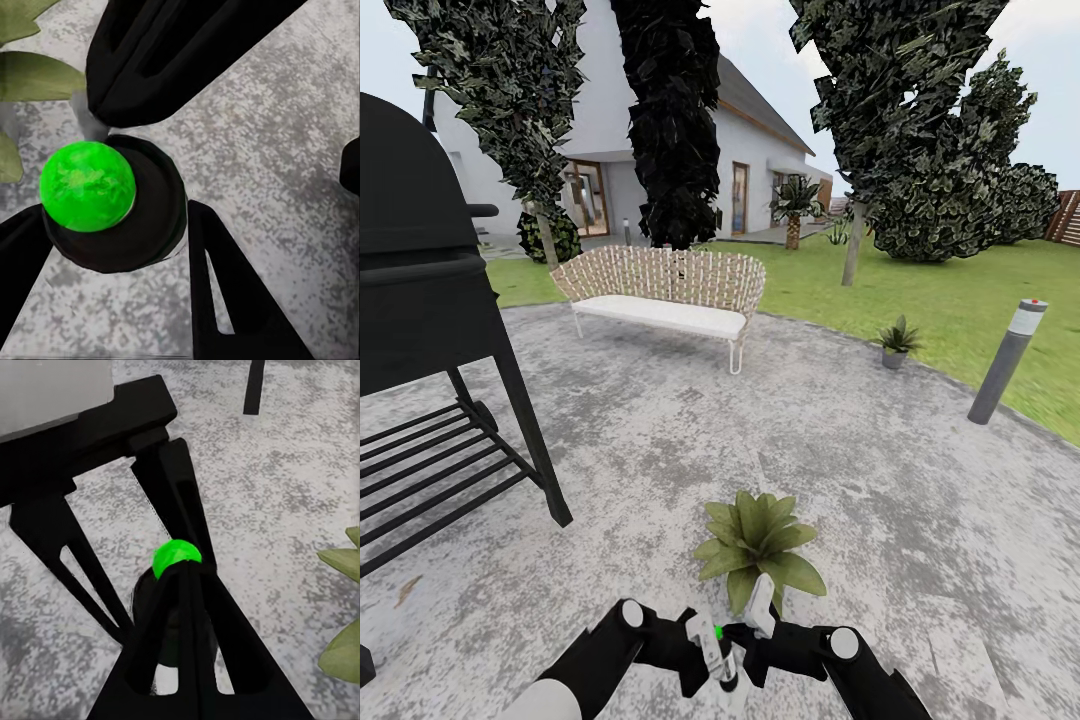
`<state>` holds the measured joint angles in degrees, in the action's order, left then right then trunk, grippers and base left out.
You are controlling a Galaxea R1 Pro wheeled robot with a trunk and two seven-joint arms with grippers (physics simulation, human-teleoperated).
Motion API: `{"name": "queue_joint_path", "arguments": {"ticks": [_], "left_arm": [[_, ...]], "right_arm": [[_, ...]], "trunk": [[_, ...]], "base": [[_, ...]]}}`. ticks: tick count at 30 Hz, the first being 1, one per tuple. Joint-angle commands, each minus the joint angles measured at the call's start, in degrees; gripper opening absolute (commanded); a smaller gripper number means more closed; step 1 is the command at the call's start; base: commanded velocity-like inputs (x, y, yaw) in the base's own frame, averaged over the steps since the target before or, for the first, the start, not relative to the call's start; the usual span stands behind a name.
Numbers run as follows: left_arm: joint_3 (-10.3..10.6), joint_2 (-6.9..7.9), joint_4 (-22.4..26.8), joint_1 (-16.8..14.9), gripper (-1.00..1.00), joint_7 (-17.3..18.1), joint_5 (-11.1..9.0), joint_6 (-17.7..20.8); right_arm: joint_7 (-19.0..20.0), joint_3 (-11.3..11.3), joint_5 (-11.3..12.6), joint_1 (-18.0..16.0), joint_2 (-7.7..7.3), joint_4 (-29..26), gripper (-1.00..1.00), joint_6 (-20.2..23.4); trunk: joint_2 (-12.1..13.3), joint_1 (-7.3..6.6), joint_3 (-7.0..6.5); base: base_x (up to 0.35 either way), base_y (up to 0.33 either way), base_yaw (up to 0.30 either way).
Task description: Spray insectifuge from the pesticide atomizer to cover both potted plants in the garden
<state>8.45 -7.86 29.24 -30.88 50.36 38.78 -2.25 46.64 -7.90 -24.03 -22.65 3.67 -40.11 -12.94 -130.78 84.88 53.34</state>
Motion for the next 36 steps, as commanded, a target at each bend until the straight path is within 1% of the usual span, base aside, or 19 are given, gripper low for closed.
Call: {"name": "queue_joint_path", "arguments": {"ticks": [1, 3, 4, 8, 10, 12, 16, 19, 23, 24, 27, 28, 32, 33, 34, 36], "left_arm": [[0.01, 0.02, -0.02, 0.00, -1.00, -0.38, 0.57, -0.16], [0.13, 0.26, -0.16, 0.02, -1.00, -0.95, 0.99, -0.04], [0.17, 0.53, -0.21, 0.02, -1.00, -1.17, 2.18, 0.04], [0.02, 1.32, -0.23, 0.03, -1.00, -1.36, 5.80, 0.25], [0.00, 2.14, -0.27, 0.06, -1.00, -1.38, 6.98, 0.33], [-0.06, 3.06, -0.23, 0.09, -1.00, -1.34, 7.47, 0.36], [-0.16, 5.20, -0.19, 0.13, -1.00, -1.30, 7.77, 0.40], [-0.25, 7.52, -0.21, 0.16, -1.00, -1.25, 7.80, 0.43], [-0.29, 9.70, -0.22, 0.16, -1.00, -1.23, 7.79, 0.48], [-0.32, 10.18, -0.23, 0.14, -1.00, -1.23, 7.78, 0.49], [-0.44, 11.45, -0.22, 0.12, -1.00, -1.27, 7.54, 0.49], [-0.49, 11.76, -0.08, 0.12, -1.00, -1.37, 7.46, 0.49], [-0.57, 12.02, 0.29, 0.22, -1.00, -1.54, 7.47, 1.35], [-0.62, 12.04, 0.35, 0.22, -1.00, -1.55, 7.38, 1.98], [-0.68, 12.03, 0.38, 0.20, -1.00, -1.56, 7.34, 2.37], [-1.72, 11.90, 0.39, 0.20, -1.00, -1.59, 7.25, 4.21]], "right_arm": [[0.03, 0.08, -0.58, -0.02, 0.02, -0.05, -1.00, -0.37], [0.03, 0.08, -0.58, -0.03, 0.02, -0.05, -1.00, -0.38], [0.03, 0.08, -0.58, -0.01, 0.02, -0.05, -1.00, -0.36], [0.03, 0.11, -0.58, 0.00, -0.05, 0.00, -1.00, -0.35], [0.03, 0.15, -0.64, -0.01, -0.06, 0.02, -1.00, -0.34], [0.03, 0.16, -0.66, -0.02, -0.06, 0.07, -1.00, -0.34], [0.03, 0.22, -0.73, -0.01, -0.17, 0.13, -1.00, -0.37], [0.03, 0.25, -0.80, 0.01, -0.44, 0.24, -1.00, -0.39], [-0.02, 0.26, -0.84, 0.01, -0.80, 0.29, -1.00, -0.42], [-0.03, 0.27, -0.84, 0.01, -0.95, 0.31, 1.00, -0.42], [-0.05, 0.38, -0.85, 0.05, -1.84, 0.35, 1.00, -0.42], [-0.15, 0.52, -0.85, 0.04, -2.56, 0.37, 1.00, -0.47], [-0.75, 1.13, -0.74, 0.06, -4.68, 0.38, 1.00, -0.47], [-1.45, 1.67, -0.70, 0.06, -5.53, 0.58, 1.00, -0.49], [-1.98, 2.09, -0.68, 0.06, -6.00, 0.73, 1.00, -0.49], [-4.76, 4.77, -0.61, 0.13, -7.94, 1.97, 1.00, -0.56]], "trunk": [[-0.02, -0.01, 0.05], [-0.02, -0.01, 0.05], [-0.02, -0.01, 0.05], [-0.02, -0.01, 0.05], [-0.02, -0.01, 0.05], [-0.02, -0.01, 0.05], [-0.02, -0.01, 0.05], [-0.02, -0.01, 0.05], [-0.02, -0.01, 0.05], [-0.02, -0.01, 0.05], [-0.02, -0.01, 0.05], [-0.02, -0.01, 0.05], [-0.02, -0.01, 0.05], [-0.02, -0.01, 0.05], [-0.02, -0.01, 0.05], [-0.02, -0.01, 0.05]], "base": [[0.000, 0.000, 0.000], [0.000, 0.000, 0.000], [0.000, 0.000, 0.000], [0.000, 0.000, 0.000], [0.000, 0.000, 0.000], [0.000, 0.000, 0.000], [0.000, 0.000, 0.000], [0.000, 0.000, 0.000], [0.000, 0.000, 0.000], [0.000, 0.000, 0.000], [0.000, 0.000, 0.000], [0.000, 0.000, 0.000], [0.000, 0.000, 0.000], [0.000, 0.000, 0.000], [0.000, 0.000, 0.000], [0.000, 0.000, 0.000]]}}
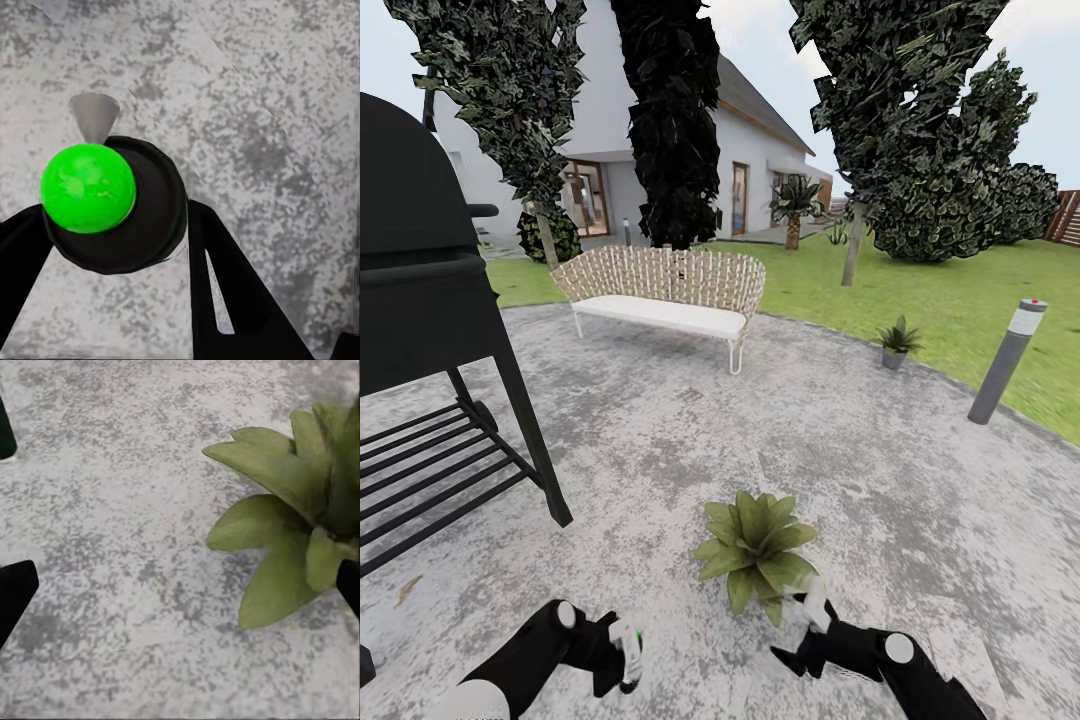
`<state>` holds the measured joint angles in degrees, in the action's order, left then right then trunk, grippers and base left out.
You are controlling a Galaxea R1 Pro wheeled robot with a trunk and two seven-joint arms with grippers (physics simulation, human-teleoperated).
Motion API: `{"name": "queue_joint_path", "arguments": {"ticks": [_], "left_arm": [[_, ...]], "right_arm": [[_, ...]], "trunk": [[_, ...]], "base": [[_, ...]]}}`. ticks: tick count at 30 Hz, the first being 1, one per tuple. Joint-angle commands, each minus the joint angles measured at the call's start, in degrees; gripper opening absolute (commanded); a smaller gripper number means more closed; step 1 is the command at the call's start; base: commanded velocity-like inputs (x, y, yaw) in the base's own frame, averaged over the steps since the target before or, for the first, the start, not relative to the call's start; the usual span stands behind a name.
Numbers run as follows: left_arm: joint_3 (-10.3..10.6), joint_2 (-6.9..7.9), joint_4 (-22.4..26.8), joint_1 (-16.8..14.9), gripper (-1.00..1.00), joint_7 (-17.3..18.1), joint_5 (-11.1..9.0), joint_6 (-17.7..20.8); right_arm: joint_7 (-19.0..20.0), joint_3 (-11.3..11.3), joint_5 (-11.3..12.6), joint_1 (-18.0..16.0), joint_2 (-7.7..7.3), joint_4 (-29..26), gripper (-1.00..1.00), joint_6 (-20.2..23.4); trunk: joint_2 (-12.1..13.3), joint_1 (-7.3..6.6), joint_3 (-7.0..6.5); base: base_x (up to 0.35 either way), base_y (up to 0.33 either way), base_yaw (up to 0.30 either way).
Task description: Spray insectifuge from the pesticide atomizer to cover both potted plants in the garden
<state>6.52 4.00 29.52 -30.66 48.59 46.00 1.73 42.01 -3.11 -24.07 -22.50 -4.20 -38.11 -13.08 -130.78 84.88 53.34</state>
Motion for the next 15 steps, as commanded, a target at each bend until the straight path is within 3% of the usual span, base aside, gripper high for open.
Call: {"name": "queue_joint_path", "arguments": {"ticks": [1, 6, 11, 15], "left_arm": [[-1.67, -0.23, 0.11, 0.00, -1.00, 0.02, 0.00, 1.33], [-8.78, -0.77, -0.24, 0.04, -1.00, -1.43, -0.13, 2.69], [-11.77, -0.82, -0.19, -0.04, -1.00, -2.64, -1.10, 4.56], [-12.10, -0.74, 0.09, -0.20, -1.00, -2.79, -2.41, 9.45]], "right_arm": [[-1.97, 2.70, -0.51, 0.03, -1.31, 2.13, 1.00, -0.45], [-3.92, 13.99, -0.44, 0.10, -5.16, 12.60, 1.00, -2.75], [-4.77, 21.75, -0.34, 0.27, -6.48, 17.80, 1.00, -7.53], [-6.61, 24.67, -0.36, 0.70, -7.37, 18.61, 1.00, -9.34]], "trunk": [[-0.02, -0.01, 0.05], [-0.02, -0.01, 0.05], [-0.02, -0.01, 0.05], [-0.02, -0.01, 0.05]], "base": [[0.000, 0.000, 0.000], [0.000, 0.000, 0.000], [0.000, 0.000, 0.000], [0.000, 0.000, 0.000]]}}
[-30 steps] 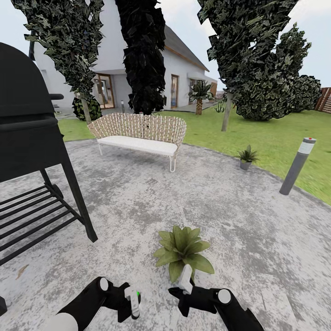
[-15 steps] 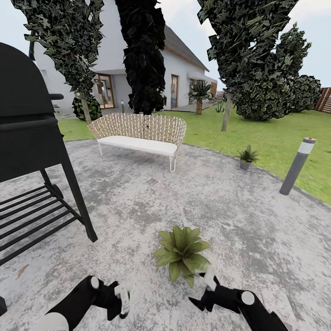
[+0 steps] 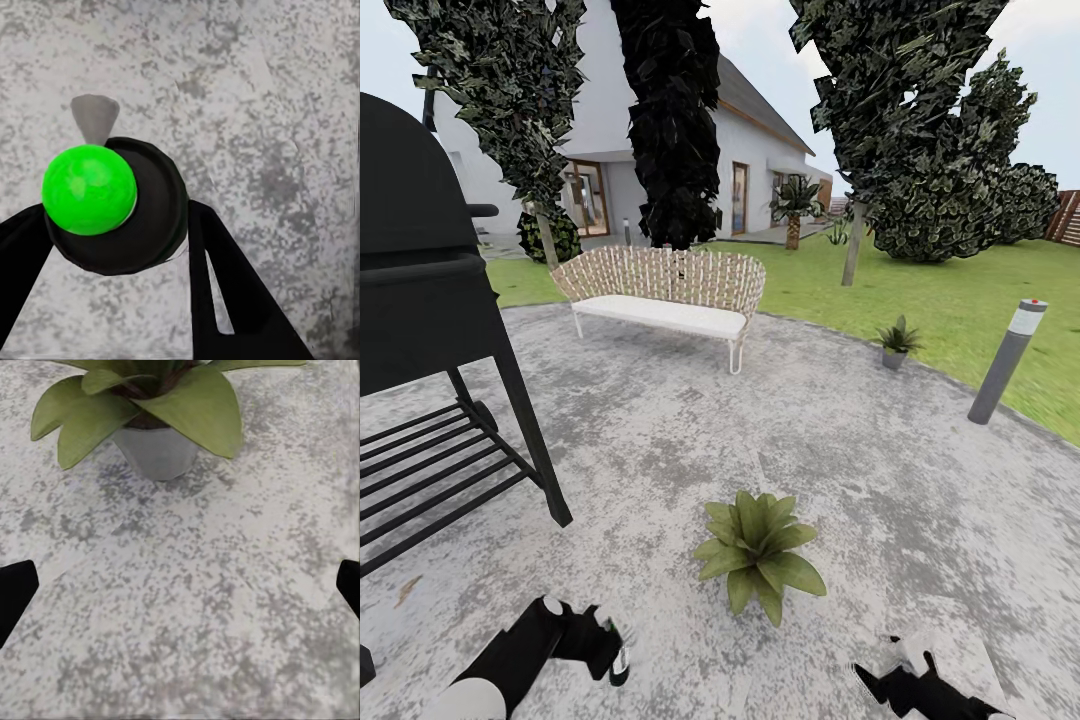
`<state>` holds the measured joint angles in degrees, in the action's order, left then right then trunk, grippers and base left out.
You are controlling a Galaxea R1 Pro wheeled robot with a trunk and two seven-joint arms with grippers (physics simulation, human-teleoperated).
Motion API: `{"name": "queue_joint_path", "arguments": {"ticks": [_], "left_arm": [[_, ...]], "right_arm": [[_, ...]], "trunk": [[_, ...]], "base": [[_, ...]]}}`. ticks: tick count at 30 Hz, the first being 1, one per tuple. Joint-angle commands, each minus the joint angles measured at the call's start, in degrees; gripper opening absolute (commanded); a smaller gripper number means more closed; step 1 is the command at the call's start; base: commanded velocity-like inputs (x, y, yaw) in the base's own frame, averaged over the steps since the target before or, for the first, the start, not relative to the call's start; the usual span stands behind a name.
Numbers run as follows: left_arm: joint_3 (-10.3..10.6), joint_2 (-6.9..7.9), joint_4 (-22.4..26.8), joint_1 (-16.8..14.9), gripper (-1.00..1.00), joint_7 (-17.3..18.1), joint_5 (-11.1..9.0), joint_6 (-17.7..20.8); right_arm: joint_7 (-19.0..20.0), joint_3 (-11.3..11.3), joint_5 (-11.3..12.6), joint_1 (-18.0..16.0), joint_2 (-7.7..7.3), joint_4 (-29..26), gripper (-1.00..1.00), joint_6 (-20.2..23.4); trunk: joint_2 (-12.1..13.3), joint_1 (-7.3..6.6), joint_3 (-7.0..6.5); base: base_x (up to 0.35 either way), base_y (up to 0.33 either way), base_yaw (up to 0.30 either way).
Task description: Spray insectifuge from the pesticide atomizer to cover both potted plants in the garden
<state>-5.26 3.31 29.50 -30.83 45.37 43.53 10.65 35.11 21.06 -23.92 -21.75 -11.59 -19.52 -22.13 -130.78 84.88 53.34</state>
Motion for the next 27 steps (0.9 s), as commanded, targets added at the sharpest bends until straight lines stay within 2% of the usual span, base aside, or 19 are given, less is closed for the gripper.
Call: {"name": "queue_joint_path", "arguments": {"ticks": [1, 3, 5, 9, 11, 12, 13, 15, 16, 20, 27], "left_arm": [[-0.34, -0.06, 0.18, -0.09, -1.00, 0.42, -0.57, 2.60], [-0.33, -0.13, 0.26, -0.15, -1.00, 0.39, -1.11, 5.04], [-0.30, -0.45, 0.33, -0.43, -1.00, 0.37, -1.35, 6.99], [-0.22, -0.73, 0.30, -1.70, -1.00, 0.41, -1.42, 10.96], [-0.20, -0.56, 0.29, -1.99, -1.00, 0.42, -1.42, 12.75], [-0.19, -0.57, 0.29, -2.04, -1.00, 0.42, -1.41, 13.26], [-0.15, -0.67, 0.29, -2.07, -1.00, 0.42, -1.29, 13.92], [-0.08, -0.72, 0.29, -2.07, -1.00, 0.42, -1.15, 14.16], [0.09, -0.74, 0.29, -1.99, -1.00, 0.42, -1.00, 14.30], [0.28, -0.74, 0.36, -1.68, -1.00, 0.37, -0.86, 14.32], [0.26, -0.74, 0.38, -1.58, -1.00, 0.27, -0.81, 14.31]], "right_arm": [[-1.07, 0.91, -0.46, 0.29, -0.43, 0.58, 1.00, -0.50], [-4.50, 1.17, -0.39, 0.70, -0.94, 2.21, 1.00, -0.66], [-9.80, 1.26, -0.33, 0.88, -1.08, 3.68, 1.00, -0.73], [-21.85, 1.27, -0.20, 0.99, -0.51, 5.00, 1.00, -0.72], [-26.03, 1.27, 0.23, 1.00, -0.37, 5.67, 1.00, -0.72], [-26.89, 1.27, 0.68, 1.00, -0.34, 5.85, 1.00, -0.72], [-27.80, 1.27, 2.26, 1.00, -0.35, 6.04, 1.00, -0.68], [-28.10, 1.27, 3.52, 1.00, -0.36, 6.13, 1.00, -0.63], [-28.29, 1.27, 4.97, 1.00, -0.36, 6.22, 1.00, -0.62], [-28.39, 1.27, 5.99, 1.00, -0.36, 6.45, 1.00, -0.57], [-28.23, 1.24, 6.29, 1.00, 0.03, 8.29, 1.00, -0.55]], "trunk": [[-0.02, -0.01, 0.05], [-0.02, -0.01, 0.05], [-0.02, -0.01, 0.05], [-0.02, -0.01, 0.05], [-0.02, -0.01, 0.05], [-0.02, -0.01, 0.05], [-0.02, -0.01, 0.05], [-0.02, -0.01, 0.05], [-0.02, -0.01, 0.05], [-0.02, -0.01, 0.05], [-0.02, -0.01, 0.05]], "base": [[0.000, 0.000, 0.000], [0.000, 0.000, 0.000], [0.000, 0.000, 0.000], [0.000, 0.000, 0.000], [0.000, 0.000, 0.000], [0.000, 0.000, 0.000], [0.000, 0.000, 0.000], [0.000, 0.000, 0.000], [0.000, 0.000, 0.000], [0.000, 0.000, 0.000], [0.054, 0.011, 0.000]]}}
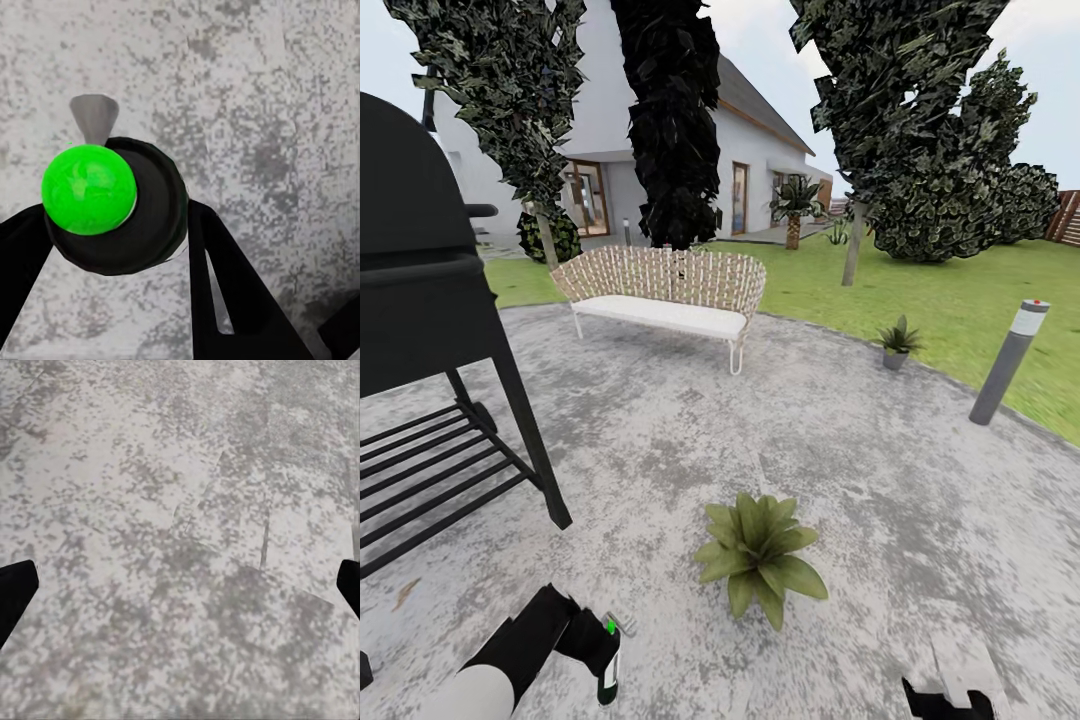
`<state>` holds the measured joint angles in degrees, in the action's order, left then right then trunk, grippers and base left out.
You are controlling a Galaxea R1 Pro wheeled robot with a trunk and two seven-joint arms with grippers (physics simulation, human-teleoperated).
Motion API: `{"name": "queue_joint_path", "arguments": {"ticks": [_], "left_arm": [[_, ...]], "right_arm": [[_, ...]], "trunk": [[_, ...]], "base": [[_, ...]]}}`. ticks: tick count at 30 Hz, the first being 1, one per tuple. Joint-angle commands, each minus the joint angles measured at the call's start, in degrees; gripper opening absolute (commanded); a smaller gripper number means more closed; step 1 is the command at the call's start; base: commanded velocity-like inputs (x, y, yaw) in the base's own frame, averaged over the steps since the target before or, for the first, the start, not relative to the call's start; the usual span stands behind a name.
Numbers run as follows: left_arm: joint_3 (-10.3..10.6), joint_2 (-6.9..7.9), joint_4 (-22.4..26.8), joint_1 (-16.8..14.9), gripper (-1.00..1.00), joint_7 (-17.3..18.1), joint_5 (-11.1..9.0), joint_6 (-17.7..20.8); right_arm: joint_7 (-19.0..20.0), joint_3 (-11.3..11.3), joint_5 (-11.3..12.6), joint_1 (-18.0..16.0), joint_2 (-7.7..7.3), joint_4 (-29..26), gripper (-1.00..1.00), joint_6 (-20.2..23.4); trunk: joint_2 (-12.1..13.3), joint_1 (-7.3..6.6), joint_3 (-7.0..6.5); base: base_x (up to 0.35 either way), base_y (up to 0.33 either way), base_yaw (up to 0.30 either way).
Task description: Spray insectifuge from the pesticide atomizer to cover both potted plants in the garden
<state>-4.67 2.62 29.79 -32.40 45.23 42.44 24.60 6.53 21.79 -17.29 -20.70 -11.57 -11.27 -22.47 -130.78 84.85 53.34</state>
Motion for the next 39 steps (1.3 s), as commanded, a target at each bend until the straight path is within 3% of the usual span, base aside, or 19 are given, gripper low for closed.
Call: {"name": "queue_joint_path", "arguments": {"ticks": [1, 13, 33, 35, 39], "left_arm": [[-0.33, -0.06, 0.09, -0.06, -1.00, 0.40, 0.27, 0.38], [-0.34, -0.12, 0.07, 0.08, -1.00, 0.44, 0.27, 0.37], [0.00, -0.09, -0.03, 0.05, -1.00, 0.55, 0.83, 0.48], [-0.04, -0.15, -0.02, -0.27, -1.00, 0.58, 0.85, 1.34], [0.00, -0.61, 1.88, -0.53, -1.00, 0.74, 0.64, 7.62]], "right_arm": [[0.37, 0.52, -0.33, -0.04, 0.20, 0.13, 1.00, -0.20], [0.15, 0.57, 0.05, -0.04, 1.07, 0.20, 1.00, -0.21], [0.16, 0.62, -0.02, -0.04, 1.04, -0.20, 1.00, -0.37], [0.13, 0.62, -0.02, -0.04, 0.95, -0.22, 1.00, -0.37], [-0.04, 0.65, -0.03, -0.04, 0.71, -0.24, 1.00, -0.38]], "trunk": [[-0.02, 0.01, 0.06], [-0.02, 0.01, 0.06], [-0.02, 0.01, 0.06], [-0.02, 0.01, 0.06], [-0.02, 0.01, 0.06]], "base": [[0.257, 0.061, 0.000], [0.290, 0.072, -0.129], [0.014, 0.003, -0.048], [0.000, 0.000, 0.000], [0.000, 0.000, 0.000]]}}
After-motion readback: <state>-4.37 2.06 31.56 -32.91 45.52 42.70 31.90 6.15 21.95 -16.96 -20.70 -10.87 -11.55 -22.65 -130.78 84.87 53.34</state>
